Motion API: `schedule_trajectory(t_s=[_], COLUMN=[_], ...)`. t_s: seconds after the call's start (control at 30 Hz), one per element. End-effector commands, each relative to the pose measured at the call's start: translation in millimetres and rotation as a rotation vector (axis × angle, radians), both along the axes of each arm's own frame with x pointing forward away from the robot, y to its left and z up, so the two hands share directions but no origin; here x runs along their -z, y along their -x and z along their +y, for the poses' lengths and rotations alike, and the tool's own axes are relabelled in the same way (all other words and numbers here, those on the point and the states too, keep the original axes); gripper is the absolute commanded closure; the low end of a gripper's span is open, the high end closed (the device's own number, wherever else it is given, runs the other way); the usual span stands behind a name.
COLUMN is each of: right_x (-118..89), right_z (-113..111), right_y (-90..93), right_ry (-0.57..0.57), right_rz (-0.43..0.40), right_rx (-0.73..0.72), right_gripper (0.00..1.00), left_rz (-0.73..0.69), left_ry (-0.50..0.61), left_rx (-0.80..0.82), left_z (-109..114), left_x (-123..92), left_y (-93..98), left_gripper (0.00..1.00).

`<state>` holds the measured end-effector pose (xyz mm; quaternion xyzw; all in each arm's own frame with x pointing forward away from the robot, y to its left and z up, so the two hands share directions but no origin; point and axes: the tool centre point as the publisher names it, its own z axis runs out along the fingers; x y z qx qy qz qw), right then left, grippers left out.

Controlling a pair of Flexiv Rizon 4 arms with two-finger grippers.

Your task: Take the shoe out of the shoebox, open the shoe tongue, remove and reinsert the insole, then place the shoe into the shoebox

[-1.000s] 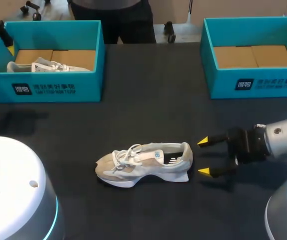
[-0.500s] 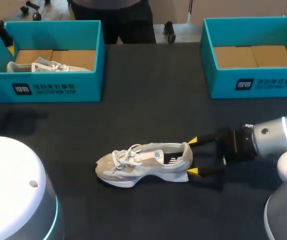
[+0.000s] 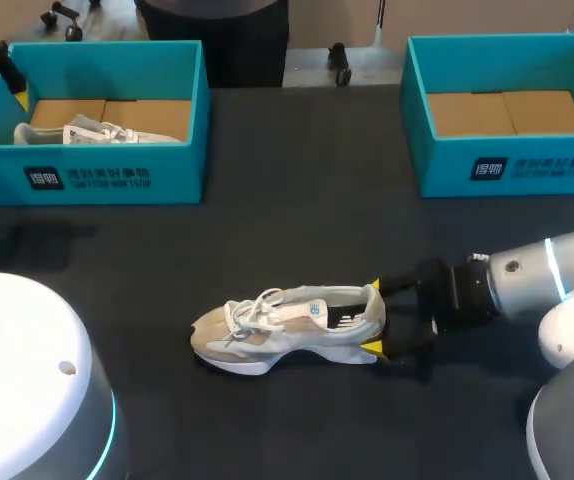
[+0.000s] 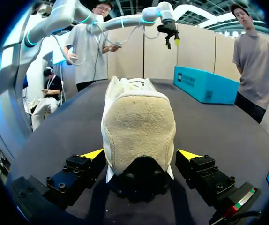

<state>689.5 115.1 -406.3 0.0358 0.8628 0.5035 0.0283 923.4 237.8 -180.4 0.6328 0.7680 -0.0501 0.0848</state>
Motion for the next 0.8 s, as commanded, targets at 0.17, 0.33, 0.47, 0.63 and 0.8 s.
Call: schedule_trajectory(t_s=[0.17,0.33,0.47,0.63,0.8], right_x=[9.1,12.5,15.0,17.0,20.0], right_z=[18.5,21.8,22.6,23.3,24.9], right_y=[-3.9,-2.9,-3.1,-3.9,-3.8], right_ry=[-0.017,-0.024,-0.029,-0.033,-0.043], right_rz=[0.002,0.007,0.009,0.012,0.015], right_rx=[-0.009,-0.014,-0.018,-0.025,-0.03], right_gripper=[0.0,0.0,0.0,0.0,0.25], left_rz=[-0.005,-0.005,-0.005,-0.005,-0.005], left_ry=[-0.003,-0.003,-0.003,-0.003,-0.003], left_rx=[-0.001,-0.001,-0.001,-0.001,-0.001], left_z=[-0.1,-0.1,-0.1,-0.1,-0.1], left_x=[0.0,0.0,0.0,0.0,0.0], left_y=[1.7,1.7,1.7,1.7,1.7], left_gripper=[0.0,0.0,0.0,0.0,0.0])
